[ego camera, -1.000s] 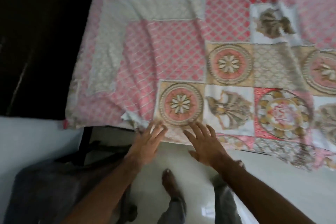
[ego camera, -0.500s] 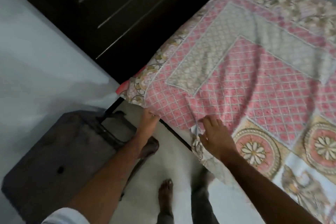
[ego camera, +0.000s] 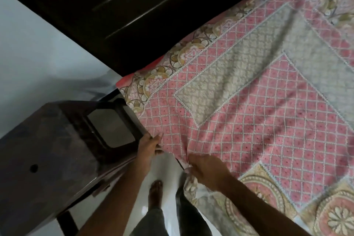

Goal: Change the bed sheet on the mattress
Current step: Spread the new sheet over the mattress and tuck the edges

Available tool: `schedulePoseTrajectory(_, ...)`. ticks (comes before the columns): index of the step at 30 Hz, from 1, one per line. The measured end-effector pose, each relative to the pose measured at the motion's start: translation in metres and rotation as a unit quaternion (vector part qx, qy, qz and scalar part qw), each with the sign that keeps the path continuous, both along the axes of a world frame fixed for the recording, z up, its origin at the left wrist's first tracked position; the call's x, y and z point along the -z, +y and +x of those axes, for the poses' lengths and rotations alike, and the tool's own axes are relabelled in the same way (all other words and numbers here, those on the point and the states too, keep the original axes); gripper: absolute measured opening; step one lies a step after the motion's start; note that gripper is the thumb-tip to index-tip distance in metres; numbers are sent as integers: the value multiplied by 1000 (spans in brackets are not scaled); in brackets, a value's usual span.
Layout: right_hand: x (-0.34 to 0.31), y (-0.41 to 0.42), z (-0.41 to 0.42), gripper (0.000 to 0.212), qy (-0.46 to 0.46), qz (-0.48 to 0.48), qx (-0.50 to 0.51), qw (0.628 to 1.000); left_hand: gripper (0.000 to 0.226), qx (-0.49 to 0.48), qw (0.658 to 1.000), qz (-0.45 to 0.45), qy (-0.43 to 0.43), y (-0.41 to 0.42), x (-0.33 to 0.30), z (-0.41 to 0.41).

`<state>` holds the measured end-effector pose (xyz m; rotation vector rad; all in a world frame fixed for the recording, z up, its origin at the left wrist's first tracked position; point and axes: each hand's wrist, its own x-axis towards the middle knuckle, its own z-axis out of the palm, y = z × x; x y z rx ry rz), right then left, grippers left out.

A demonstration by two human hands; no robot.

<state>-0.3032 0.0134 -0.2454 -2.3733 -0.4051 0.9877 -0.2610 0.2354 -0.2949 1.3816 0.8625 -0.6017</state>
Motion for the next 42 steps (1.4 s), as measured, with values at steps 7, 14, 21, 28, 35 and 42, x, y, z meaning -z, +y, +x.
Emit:
schedulePoseTrajectory(7,-5,32,-4,31,133,-13,-235,963,7,-106,992,68,-18,23,-12,-4)
schedulePoseTrajectory(14,-15,13,87,15,164,82,12,983,8,-104,984,142,24,38,16,45)
schedulePoseTrajectory(21,-4,5,246,26,-155,72,79,982,27,-209,956,181,-97,61,13,136)
schedulePoseTrajectory(28,17,73,314,64,-126,-76,-128,981,16,-175,980,53,74,75,28,182)
schedulePoseTrajectory(35,22,101,320,52,-124,-29,-187,974,11,-169,918,353,-59,107,31,177)
schedulePoseTrajectory(42,23,108,333,57,-91,-91,-215,968,10,-31,917,394,-57,111,47,188)
